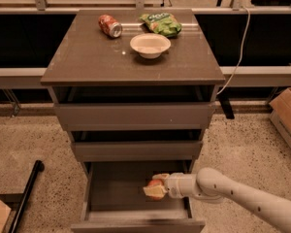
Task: Pick apple from bottom drawer and place on counter
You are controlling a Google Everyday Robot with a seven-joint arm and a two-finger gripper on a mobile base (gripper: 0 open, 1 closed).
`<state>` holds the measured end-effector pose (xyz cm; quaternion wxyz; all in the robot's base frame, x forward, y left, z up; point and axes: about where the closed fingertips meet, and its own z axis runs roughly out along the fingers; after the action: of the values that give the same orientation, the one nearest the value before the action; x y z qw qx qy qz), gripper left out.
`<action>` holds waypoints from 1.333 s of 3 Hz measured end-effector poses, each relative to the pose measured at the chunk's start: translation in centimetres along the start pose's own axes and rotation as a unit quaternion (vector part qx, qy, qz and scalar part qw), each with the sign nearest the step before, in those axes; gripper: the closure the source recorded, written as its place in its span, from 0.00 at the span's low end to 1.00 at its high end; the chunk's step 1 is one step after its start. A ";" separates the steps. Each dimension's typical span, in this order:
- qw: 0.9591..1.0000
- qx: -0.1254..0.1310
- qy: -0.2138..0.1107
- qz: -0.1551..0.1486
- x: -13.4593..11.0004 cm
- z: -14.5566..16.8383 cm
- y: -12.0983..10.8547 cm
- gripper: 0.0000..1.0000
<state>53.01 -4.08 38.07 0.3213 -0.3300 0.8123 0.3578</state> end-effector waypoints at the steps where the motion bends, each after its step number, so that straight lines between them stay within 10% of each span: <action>1: 0.998 0.018 0.016 -0.066 -5.4 -3.7 6.8 1.00; 2: 0.992 0.028 0.024 -0.120 -10.1 -5.4 12.9 1.00; 4: 0.986 0.051 0.027 -0.158 -13.4 -7.5 13.5 1.00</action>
Offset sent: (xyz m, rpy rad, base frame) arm -0.0179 0.0496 0.3996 -0.4326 -0.5956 0.1544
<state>48.21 1.22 57.22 0.3685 -0.4469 0.7754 0.2515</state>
